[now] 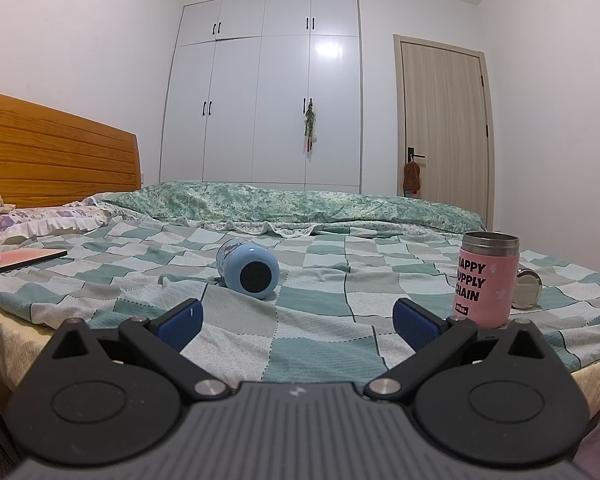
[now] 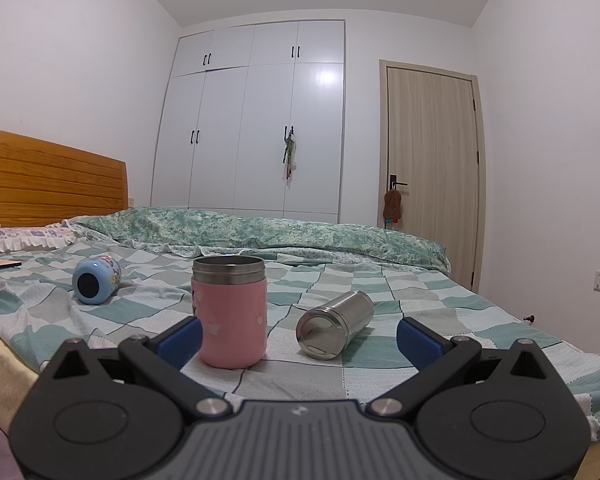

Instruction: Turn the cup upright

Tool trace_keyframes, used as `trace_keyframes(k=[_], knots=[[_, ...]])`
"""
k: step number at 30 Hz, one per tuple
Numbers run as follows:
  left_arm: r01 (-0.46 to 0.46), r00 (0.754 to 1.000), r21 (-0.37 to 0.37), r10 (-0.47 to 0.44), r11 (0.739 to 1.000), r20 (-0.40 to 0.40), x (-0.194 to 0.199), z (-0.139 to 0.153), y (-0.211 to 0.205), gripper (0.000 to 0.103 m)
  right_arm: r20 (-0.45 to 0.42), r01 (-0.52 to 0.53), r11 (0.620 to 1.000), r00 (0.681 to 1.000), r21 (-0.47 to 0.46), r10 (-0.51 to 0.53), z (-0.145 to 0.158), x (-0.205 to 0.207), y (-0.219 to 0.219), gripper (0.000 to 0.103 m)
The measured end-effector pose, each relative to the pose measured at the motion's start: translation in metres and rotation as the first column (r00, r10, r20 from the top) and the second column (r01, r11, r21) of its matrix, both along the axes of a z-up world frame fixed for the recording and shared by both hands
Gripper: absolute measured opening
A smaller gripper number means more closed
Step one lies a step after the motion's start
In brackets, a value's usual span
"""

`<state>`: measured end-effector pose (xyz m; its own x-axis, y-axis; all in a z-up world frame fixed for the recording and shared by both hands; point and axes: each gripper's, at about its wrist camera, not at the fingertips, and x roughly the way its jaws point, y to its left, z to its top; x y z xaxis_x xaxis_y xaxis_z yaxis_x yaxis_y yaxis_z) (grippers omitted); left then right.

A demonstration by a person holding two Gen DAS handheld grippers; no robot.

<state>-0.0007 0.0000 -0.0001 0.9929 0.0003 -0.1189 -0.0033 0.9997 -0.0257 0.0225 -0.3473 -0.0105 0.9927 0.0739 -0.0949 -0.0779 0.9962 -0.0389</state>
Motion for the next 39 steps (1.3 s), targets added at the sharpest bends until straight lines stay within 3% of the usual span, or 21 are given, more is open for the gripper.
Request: trace_keyframes(k=[8,16,20,31,39], knots=[[-0.005,1.0,-0.003,0.005,1.0,-0.009,0.002,0.001,0.0,0.103,0.001,-0.02,1.0,1.0,0.003,0.02,0.002,0.0,0.0,0.103],[0.051,0.998,-0.045,-0.053,0.998,-0.033,0.004,0.015,0.01,0.103,0.029,-0.177,0.984,0.984,0.0,0.177,0.026,0.011,0.03,0.103],[0.05,0.998,-0.015,-0.05,0.999,-0.031,0.011,0.031,0.018,0.103,0.043,-0.278,0.96,0.959,-0.043,0.28,0.046,0.022,0.061,0.103],[0.072,0.997,0.069,-0.069,0.995,-0.04,0.067,0.067,0.071,0.103,-0.072,-0.478,0.871,0.878,-0.11,0.473,0.079,0.114,0.166,0.103],[0.108,0.989,0.069,-0.101,0.992,-0.109,0.123,0.065,0.116,0.103,-0.141,-0.575,0.81,0.816,-0.111,0.56,0.069,0.197,0.232,0.103]])
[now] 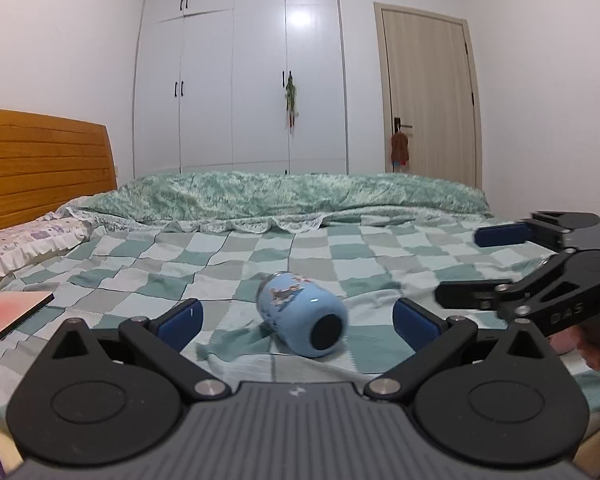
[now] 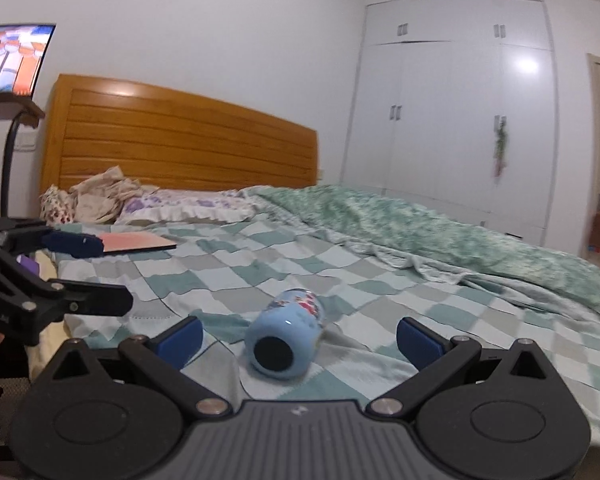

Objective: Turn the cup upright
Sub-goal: 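Move the right tool to the lying blue sticker cup and close on it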

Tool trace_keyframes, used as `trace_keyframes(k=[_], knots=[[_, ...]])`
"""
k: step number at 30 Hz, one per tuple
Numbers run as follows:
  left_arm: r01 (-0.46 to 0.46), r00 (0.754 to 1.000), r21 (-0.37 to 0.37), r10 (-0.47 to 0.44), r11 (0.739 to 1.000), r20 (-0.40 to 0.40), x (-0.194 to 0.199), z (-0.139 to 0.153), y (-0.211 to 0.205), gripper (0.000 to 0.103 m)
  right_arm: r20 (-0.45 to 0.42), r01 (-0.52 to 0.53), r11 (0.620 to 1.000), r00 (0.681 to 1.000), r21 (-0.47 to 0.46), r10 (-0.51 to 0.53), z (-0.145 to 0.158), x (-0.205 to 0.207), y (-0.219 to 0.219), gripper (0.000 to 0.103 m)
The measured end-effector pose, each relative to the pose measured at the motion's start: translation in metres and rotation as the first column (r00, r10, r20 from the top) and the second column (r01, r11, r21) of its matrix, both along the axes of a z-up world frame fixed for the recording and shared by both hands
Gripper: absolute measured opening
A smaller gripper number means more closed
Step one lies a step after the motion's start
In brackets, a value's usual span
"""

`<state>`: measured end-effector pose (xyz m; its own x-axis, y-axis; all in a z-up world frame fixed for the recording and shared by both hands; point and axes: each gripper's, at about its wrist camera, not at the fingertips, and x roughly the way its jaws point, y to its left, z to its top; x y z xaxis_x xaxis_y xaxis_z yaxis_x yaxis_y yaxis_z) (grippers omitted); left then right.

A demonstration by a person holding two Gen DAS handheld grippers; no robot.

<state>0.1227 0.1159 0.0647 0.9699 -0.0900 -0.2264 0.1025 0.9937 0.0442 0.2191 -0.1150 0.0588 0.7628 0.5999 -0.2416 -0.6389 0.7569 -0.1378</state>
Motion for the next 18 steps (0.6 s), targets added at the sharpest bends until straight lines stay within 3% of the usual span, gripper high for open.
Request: trace_keyframes(k=[12,18], knots=[[0.027,0.995,0.042,-0.023,0.999,-0.097,0.087,-0.023,0.05,0.103,-0.1,-0.138,0.987,0.987,-0.078,0.13,-0.019,0.123,0.076,0.103],[0.067,0.988,0.069,-0.056,0.995,-0.145,0.125,-0.034,0.065,0.103,-0.222,-0.178,0.978,0.963,-0.109,0.151,-0.021,0.174,0.104,0.103]])
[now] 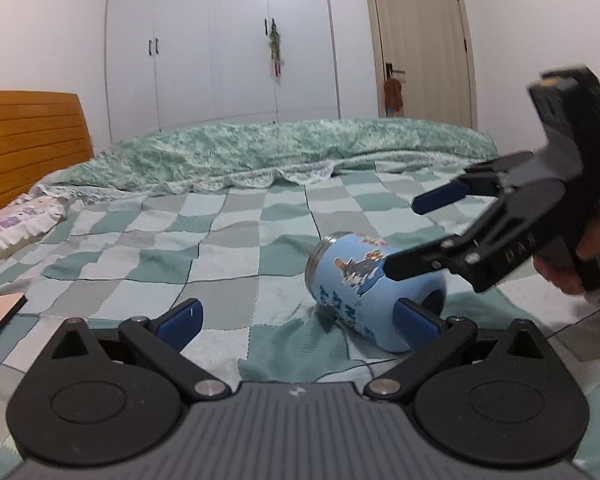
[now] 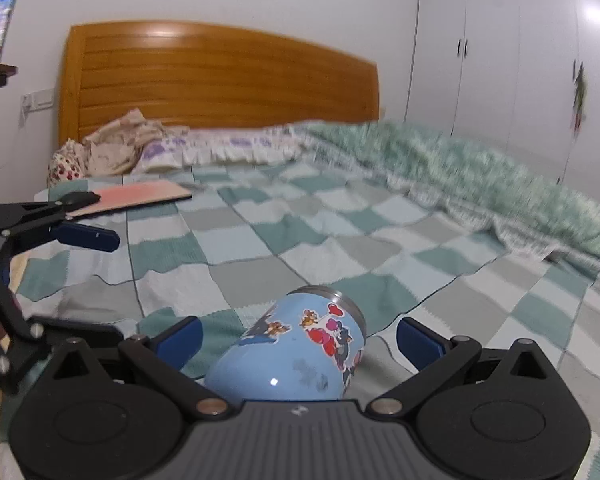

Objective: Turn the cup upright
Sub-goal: 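Move the right tool to the lying blue sticker cup and close on it, then lift the blue cup with the right tool and rotate it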

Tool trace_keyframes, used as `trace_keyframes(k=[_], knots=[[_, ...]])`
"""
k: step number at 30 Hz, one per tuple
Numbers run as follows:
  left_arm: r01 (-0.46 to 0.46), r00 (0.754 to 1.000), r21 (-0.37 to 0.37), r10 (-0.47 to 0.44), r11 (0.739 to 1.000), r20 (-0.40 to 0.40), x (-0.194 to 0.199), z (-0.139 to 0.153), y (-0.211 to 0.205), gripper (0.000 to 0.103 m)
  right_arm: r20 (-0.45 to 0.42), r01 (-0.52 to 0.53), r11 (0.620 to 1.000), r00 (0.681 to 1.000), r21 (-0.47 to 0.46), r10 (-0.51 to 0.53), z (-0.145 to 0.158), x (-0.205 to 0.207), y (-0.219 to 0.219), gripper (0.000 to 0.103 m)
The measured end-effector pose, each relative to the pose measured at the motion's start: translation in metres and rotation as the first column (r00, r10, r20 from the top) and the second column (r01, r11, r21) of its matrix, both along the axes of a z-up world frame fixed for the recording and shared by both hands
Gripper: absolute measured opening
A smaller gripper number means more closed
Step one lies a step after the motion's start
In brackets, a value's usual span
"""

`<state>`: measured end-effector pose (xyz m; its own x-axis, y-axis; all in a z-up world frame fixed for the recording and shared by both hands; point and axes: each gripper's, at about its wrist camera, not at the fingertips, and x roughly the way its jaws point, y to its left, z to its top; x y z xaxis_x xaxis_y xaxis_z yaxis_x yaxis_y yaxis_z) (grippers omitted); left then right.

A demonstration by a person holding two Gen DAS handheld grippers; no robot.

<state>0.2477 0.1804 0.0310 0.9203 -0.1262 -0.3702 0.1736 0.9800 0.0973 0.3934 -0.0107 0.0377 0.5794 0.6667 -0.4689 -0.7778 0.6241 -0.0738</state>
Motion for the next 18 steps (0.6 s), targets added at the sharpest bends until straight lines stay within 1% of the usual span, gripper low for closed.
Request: trace_keyframes(k=[5,8,13,18], knots=[[0.017,0.999,0.008,-0.017,1.0,-0.035,0.017,-0.01,0.006,0.103,-0.147,-0.028,0.999,0.989,-0.021,0.025,-0.008,0.034,0.018,0.103],[0.021,0.999,0.021,-0.02,1.0,-0.051,0.021,-0.016,0.007,0.103,-0.193,-0.027,0.999,0.981,-0.017,0.023,-0.015,0.047,0.021,0.103],[0.028,0.996,0.028,-0.026,0.999,-0.08,0.03,-0.023,0.007,0.103,-0.262,-0.019,1.0,0.965,-0.005,0.017,-0.026,0.055,0.018,0.103],[0.036,0.995,0.008,-0.035,0.999,-0.093,0.033,-0.026,0.008,0.103,-0.344,-0.026,1.0,0.939,0.007,0.027,-0.033,0.061,0.022,0.103]])
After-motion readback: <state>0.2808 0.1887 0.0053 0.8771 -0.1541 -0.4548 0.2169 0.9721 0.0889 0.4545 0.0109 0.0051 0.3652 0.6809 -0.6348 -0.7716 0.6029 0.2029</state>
